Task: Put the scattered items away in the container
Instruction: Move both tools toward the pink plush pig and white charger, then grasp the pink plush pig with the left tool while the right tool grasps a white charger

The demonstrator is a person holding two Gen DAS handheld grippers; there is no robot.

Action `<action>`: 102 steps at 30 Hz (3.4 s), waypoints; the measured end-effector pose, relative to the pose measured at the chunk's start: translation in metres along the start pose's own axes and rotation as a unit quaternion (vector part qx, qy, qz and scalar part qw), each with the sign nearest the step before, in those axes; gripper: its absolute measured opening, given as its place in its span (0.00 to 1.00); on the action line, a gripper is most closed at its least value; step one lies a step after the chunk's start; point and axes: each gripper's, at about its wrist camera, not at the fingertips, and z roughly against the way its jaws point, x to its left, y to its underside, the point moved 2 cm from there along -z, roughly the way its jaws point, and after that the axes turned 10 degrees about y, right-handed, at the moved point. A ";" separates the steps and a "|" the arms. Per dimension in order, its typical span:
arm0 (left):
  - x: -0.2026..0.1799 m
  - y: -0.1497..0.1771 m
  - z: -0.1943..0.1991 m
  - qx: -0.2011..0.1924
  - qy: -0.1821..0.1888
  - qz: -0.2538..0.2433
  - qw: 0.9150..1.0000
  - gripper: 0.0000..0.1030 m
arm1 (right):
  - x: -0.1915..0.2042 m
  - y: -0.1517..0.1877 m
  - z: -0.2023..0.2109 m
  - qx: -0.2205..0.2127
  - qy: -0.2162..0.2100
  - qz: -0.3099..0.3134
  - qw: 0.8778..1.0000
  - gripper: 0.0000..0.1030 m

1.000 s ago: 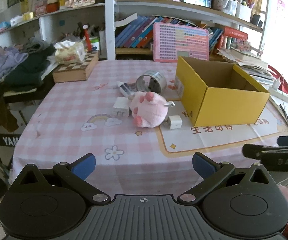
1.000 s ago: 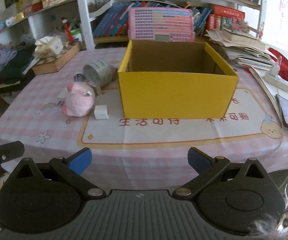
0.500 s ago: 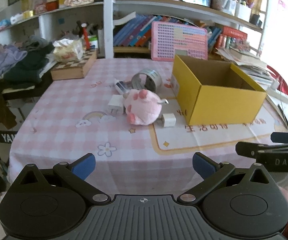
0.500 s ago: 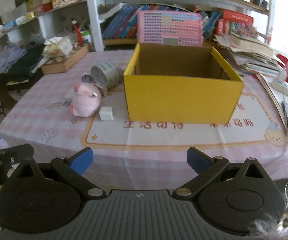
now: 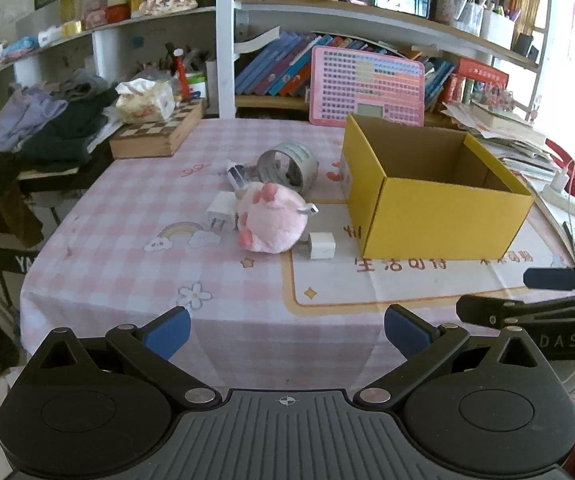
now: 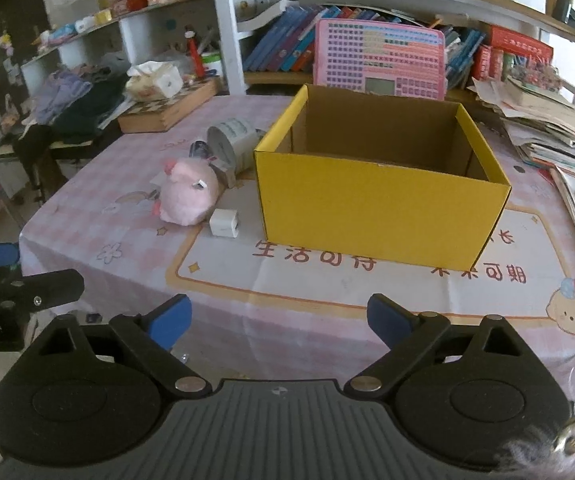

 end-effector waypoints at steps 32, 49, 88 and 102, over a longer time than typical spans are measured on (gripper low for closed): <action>0.059 -0.020 -0.025 0.025 0.026 -0.024 0.999 1.00 | 0.045 -0.014 -0.036 0.024 -0.005 -0.024 0.999 0.93; 0.097 -0.058 -0.070 0.016 0.088 -0.113 0.990 0.99 | 0.093 -0.035 -0.090 0.040 0.019 -0.044 0.998 0.70; 0.118 -0.098 -0.170 0.096 0.228 -0.071 0.966 0.58 | 0.133 -0.053 -0.186 0.025 0.109 0.030 0.993 0.59; 0.149 -0.107 -0.131 0.072 0.253 -0.034 0.964 0.58 | 0.131 -0.063 -0.189 0.042 0.108 0.004 0.993 0.40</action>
